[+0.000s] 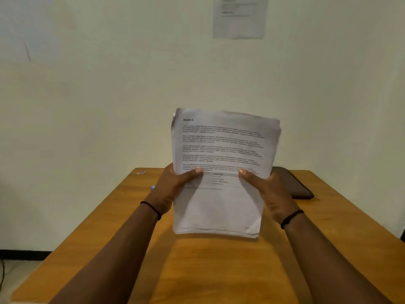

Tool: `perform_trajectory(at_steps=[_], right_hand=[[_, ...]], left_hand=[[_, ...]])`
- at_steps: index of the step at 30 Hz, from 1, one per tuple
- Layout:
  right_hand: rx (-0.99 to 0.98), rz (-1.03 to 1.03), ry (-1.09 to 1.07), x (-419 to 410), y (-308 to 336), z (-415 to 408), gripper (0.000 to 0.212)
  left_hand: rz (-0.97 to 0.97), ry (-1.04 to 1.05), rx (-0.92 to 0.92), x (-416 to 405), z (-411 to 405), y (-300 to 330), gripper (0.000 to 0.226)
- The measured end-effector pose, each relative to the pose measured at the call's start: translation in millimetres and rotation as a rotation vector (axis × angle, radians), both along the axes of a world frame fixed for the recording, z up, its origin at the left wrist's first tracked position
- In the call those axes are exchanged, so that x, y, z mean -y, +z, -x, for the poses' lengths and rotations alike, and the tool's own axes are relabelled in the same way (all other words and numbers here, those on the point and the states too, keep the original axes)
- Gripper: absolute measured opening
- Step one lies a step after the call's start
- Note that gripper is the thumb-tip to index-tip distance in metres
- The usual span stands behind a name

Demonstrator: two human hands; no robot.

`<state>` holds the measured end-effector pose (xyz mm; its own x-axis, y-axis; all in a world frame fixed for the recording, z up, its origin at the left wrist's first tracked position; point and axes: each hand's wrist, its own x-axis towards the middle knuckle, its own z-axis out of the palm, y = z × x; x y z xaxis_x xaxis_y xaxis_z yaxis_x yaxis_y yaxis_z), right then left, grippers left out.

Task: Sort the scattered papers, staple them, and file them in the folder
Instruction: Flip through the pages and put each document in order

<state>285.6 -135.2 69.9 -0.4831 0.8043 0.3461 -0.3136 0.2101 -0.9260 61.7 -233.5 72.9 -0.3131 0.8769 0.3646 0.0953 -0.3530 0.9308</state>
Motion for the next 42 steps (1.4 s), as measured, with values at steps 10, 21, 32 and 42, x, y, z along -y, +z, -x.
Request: perform_trajectory(at_steps=[10, 21, 32, 42], right_hand=[[0.005, -0.038, -0.030, 20, 8, -5, 0.033], [-0.003, -0.098, -0.082, 25, 16, -11, 0.031], [0.026, -0.067, -0.047, 23, 3, -17, 0.039], [0.075, 0.093, 0.002, 26, -60, -19, 0.039]], left_hand=[[-0.058, 0.017, 0.007, 23, -12, 13, 0.044], [-0.174, 0.099, 0.020, 30, -20, 33, 0.034], [-0.266, 0.212, -0.059, 29, -28, 48, 0.025], [0.032, 0.063, 0.120, 31, -32, -25, 0.028]])
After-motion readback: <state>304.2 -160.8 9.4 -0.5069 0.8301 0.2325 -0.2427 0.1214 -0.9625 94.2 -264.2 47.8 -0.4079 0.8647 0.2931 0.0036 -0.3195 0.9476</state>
